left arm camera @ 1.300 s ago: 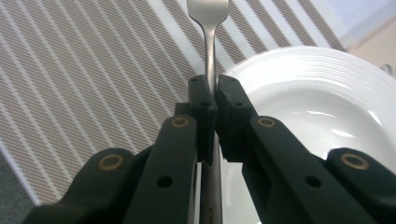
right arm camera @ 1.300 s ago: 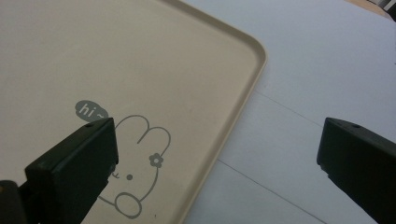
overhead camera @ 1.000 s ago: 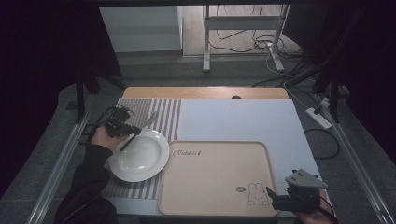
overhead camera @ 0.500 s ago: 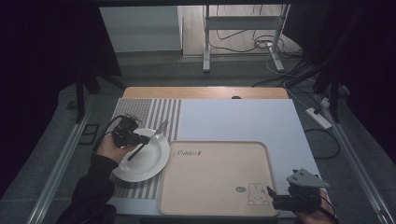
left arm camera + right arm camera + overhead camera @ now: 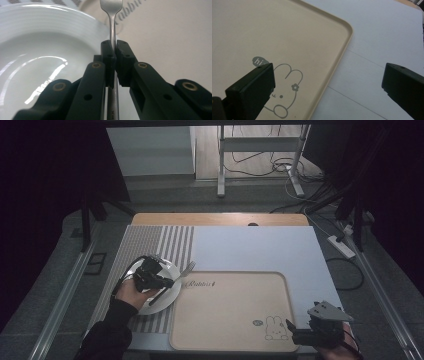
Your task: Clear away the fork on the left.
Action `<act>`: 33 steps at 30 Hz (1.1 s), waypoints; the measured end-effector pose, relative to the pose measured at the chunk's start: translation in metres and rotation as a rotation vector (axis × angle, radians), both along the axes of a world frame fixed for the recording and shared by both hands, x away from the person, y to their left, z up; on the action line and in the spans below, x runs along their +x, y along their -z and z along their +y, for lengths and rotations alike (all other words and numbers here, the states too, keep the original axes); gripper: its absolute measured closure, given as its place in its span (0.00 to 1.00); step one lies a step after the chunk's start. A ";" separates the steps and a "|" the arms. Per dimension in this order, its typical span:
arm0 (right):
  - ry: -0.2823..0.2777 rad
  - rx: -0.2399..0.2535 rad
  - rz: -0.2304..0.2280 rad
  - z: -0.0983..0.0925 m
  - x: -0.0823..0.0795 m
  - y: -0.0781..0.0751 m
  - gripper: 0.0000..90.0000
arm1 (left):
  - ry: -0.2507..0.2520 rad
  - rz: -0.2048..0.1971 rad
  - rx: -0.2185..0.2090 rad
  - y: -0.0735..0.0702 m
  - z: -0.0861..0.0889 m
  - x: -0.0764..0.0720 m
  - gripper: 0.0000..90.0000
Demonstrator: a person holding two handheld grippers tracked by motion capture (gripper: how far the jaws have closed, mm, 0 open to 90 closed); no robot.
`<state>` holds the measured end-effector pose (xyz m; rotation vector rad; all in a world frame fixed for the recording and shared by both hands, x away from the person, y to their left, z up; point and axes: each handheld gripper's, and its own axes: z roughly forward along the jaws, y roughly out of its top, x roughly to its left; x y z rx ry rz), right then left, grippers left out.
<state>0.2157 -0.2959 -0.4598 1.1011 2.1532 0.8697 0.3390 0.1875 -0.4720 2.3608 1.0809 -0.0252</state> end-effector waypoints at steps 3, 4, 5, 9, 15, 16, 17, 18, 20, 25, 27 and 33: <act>-0.003 0.000 0.000 0.000 0.000 0.000 0.00 | 0.026 0.004 -0.009 0.003 -0.010 -0.006 0.95; -0.004 -0.001 -0.001 0.000 0.000 0.000 0.00 | 0.033 0.011 -0.017 0.004 -0.013 -0.008 0.95; -0.006 -0.001 0.001 0.000 0.000 0.000 0.00 | 0.042 0.017 -0.025 0.005 -0.016 -0.009 0.95; -0.008 0.000 -0.002 0.000 -0.001 0.000 0.00 | 0.063 0.021 -0.028 0.007 -0.029 -0.016 0.95; -0.011 -0.001 0.000 0.000 -0.001 0.000 0.00 | 0.088 0.024 -0.022 0.009 -0.049 -0.028 0.95; -0.012 -0.002 0.000 0.000 -0.001 0.000 0.00 | 0.092 0.025 -0.023 0.010 -0.052 -0.030 0.95; -0.013 -0.002 0.001 0.001 -0.001 0.000 0.00 | 0.098 0.029 -0.018 0.011 -0.055 -0.031 0.95; -0.014 -0.003 0.001 0.001 -0.001 0.000 0.00 | 0.105 0.035 -0.016 0.012 -0.058 -0.033 0.95; -0.015 -0.005 0.002 0.001 -0.001 0.000 0.00 | 0.116 0.039 -0.008 0.015 -0.064 -0.036 0.95; -0.018 -0.008 0.003 0.001 -0.001 0.000 0.00 | 0.124 0.040 -0.006 0.020 -0.077 -0.040 0.95; -0.019 -0.008 0.002 0.001 -0.001 0.000 0.00 | 0.134 0.047 0.000 0.024 -0.082 -0.040 0.95; -0.020 -0.009 0.002 0.001 -0.001 0.000 0.00 | 0.168 0.068 0.063 0.034 -0.091 -0.041 0.94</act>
